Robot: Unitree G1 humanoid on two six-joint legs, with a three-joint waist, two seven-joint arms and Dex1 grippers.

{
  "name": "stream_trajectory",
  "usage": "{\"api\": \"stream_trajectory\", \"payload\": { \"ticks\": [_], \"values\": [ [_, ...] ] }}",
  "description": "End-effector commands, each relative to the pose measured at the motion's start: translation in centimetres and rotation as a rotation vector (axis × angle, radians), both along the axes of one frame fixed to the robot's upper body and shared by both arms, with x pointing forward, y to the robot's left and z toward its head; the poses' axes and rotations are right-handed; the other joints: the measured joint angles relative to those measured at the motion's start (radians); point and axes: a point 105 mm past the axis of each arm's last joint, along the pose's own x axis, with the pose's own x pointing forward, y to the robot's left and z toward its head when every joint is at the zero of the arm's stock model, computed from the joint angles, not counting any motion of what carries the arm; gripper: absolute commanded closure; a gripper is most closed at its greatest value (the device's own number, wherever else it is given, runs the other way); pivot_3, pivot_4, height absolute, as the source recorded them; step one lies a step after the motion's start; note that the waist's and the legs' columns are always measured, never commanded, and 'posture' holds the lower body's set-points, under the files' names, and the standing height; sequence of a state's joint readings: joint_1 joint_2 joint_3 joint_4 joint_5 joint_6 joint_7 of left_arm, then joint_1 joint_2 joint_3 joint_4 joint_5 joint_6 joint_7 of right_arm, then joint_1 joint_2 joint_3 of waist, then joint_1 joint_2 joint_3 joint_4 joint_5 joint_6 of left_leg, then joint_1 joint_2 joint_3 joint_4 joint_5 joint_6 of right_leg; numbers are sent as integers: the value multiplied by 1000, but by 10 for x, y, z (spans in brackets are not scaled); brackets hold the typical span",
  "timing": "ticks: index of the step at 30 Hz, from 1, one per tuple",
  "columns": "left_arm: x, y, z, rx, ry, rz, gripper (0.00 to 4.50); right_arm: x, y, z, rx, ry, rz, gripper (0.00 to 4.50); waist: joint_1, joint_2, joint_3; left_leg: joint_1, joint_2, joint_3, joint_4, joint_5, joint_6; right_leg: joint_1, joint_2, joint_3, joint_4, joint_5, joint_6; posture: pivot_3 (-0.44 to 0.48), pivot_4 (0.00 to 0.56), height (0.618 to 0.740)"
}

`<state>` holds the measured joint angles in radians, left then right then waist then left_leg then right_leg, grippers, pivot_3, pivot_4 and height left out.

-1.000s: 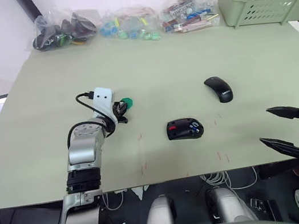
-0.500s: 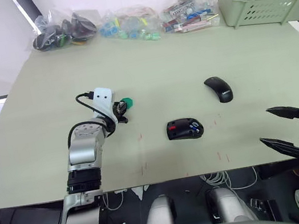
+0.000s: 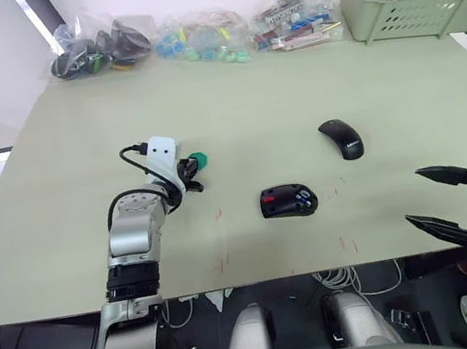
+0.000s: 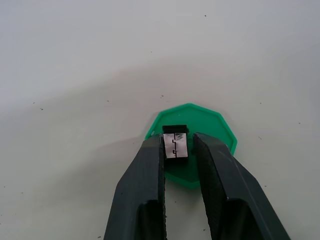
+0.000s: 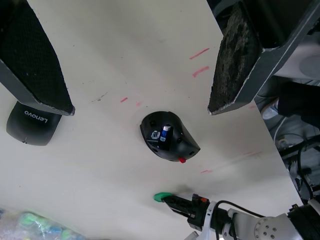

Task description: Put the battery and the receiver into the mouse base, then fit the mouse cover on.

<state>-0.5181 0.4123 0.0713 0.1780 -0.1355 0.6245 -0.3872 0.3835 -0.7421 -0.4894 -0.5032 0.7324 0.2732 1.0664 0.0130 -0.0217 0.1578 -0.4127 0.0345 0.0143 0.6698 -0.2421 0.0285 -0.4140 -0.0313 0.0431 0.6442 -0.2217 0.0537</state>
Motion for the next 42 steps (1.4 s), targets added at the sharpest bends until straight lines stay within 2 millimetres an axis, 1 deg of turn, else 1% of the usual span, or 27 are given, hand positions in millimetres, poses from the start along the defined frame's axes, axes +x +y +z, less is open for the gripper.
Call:
{"api": "stream_trajectory", "payload": {
  "ticks": [1, 6, 9, 10, 13, 14, 15, 16, 18, 20, 22, 23, 25, 27, 29, 31, 33, 36, 38, 40, 41, 42],
  "values": [
    [1, 1, 11, -3, -44, 5, 3994, -1, 2, 9, -22, -38, 19, 0, 0, 0, 0, 0, 0, 0, 0, 0, 0, 0, 0, 0, 0, 0, 0, 0, 150, 740],
    [1, -1, 12, -7, -51, 1, 3994, 0, 4, 9, -20, -39, 19, 0, 0, 0, 0, 0, 0, 0, 0, 0, 0, 0, 0, 0, 0, 0, 0, 0, 150, 740],
    [-1, -4, 21, -29, -90, -25, 3994, 1, 5, 10, -15, -44, 16, 0, 0, 0, 0, 0, 0, 0, 0, 0, 0, 0, 0, 0, 0, 0, 0, 0, 150, 740],
    [-2, -9, 27, -51, -113, -57, 3994, 2, 7, 11, -8, -46, 13, 0, 0, 0, 0, 0, 0, 0, 0, 0, 0, 0, 0, 0, 0, 0, 0, 0, 150, 740],
    [-16, -39, 55, -106, -184, -294, 3994, 17, 16, 17, -5, -44, -56, 0, 0, 0, 0, 0, 0, 0, 0, 0, 0, 0, 0, 0, 0, 0, 0, 0, 150, 740],
    [-22, -48, 62, -112, -198, -375, 3994, 22, 22, 22, 4, -57, -73, 0, -1, 0, 0, 0, 0, 0, 0, 0, 0, 0, 0, 0, 0, 0, -1, 0, 150, 740],
    [-32, -59, 69, -113, -212, -476, 3994, 28, 29, 31, 51, -61, -82, 0, -4, 0, 0, 0, 0, 0, 0, 0, 0, 0, 0, 0, 1, 0, -1, 0, 150, 740],
    [-43, -69, 75, -119, -215, -572, 3994, 31, 38, 40, 87, -38, -63, 0, -10, 0, 0, 0, 1, 1, 0, 0, 0, -1, 0, 0, 1, -1, -4, 0, 150, 740],
    [-60, -85, 83, -126, -206, -729, 3994, 37, 52, 49, 59, 18, -54, 0, -14, 0, 0, 0, 1, 2, 1, 0, 0, -1, 0, 1, 2, -1, -5, 0, 150, 740],
    [-70, -94, 88, -125, -196, -827, 3994, 49, 55, 51, -27, 85, -116, 0, -16, 0, 0, 1, 1, 2, 1, 0, 0, -1, -1, 1, 3, -1, -6, 0, 150, 740],
    [-77, -101, 92, -113, -192, -903, 3994, 59, 63, 59, -9, 164, -102, 0, -18, -1, 0, 1, 1, 1, 1, 0, 0, 0, 0, 1, 2, -1, -6, 0, 150, 740],
    [-79, -104, 95, -109, -189, -938, 3994, 61, 70, 65, 31, 214, -56, 0, -18, -1, 1, 0, 1, 0, 1, 0, 0, 0, 0, 1, 2, -1, -6, 0, 150, 740],
    [-83, -109, 101, -85, -191, -1012, 3994, 73, 80, 74, 81, 329, -17, 0, -25, -1, 3, -1, 1, 0, 1, 0, 0, -1, 1, 1, 1, -1, -6, 0, 150, 740],
    [-84, -113, 105, -48, -198, -1070, 3994, 83, 88, 76, 114, 464, -1, 0, -26, -2, 3, -1, 0, 2, 1, 0, 0, -2, 0, 2, 1, -1, -5, 0, 150, 740],
    [-84, -115, 106, -26, -203, -1098, 3994, 87, 91, 75, 130, 554, 2, 0, -26, -2, 3, -1, 1, 2, 1, 0, 0, -2, 0, 2, 1, -1, -5, 0, 150, 740],
    [-87, -118, 108, -5, -215, -1139, 3994, 91, 100, 81, 201, 650, 53, 0, -24, -2, 3, -2, 1, 1, 0, 0, 0, -2, 1, 1, 0, -1, -5, 0, 150, 740],
    [-90, -119, 109, 19, -224, -1172, 3994, 95, 107, 87, 245, 708, 85, 0, -27, -2, 3, -3, 1, 1, -1, 0, 1, -3, 1, 2, -1, 0, -4, 0, 150, 740],
    [-93, -118, 111, 54, -245, -1202, 3994, 101, 113, 92, 267, 745, 120, 0, -27, -2, 3, -4, 1, 3, -1, 0, 1, -4, 1, 3, -1, 1, -1, 0, 150, 740],
    [-94, -118, 111, 86, -261, -1218, 3994, 101, 116, 93, 271, 780, 167, 0, -27, -2, 3, -4, 1, 2, -1, -1, 2, -5, 1, 3, -1, 1, -1, 0, 150, 740],
    [-95, -118, 110, 113, -267, -1231, 4001, 98, 119, 92, 254, 808, 206, 533, -25, -2, 3, -4, 2, 2, -1, -1, 2, -5, 2, 3, -1, 1, -1, 0, 150, 740],
    [-95, -117, 109, 124, -271, -1237, 4001, 98, 120, 91, 249, 820, 213, 675, -25, -2, 3, -5, 2, 2, -1, -1, 2, -5, 2, 2, -1, 1, -1, 0, 150, 740],
    [-96, -117, 109, 130, -273, -1243, 4001, 98, 122, 90, 243, 832, 219, 1070, -26, -2, 3, -5, 2, 2, -1, -1, 2, -5, 2, 3, -1, 1, -1, 0, 150, 740]
  ]
}}
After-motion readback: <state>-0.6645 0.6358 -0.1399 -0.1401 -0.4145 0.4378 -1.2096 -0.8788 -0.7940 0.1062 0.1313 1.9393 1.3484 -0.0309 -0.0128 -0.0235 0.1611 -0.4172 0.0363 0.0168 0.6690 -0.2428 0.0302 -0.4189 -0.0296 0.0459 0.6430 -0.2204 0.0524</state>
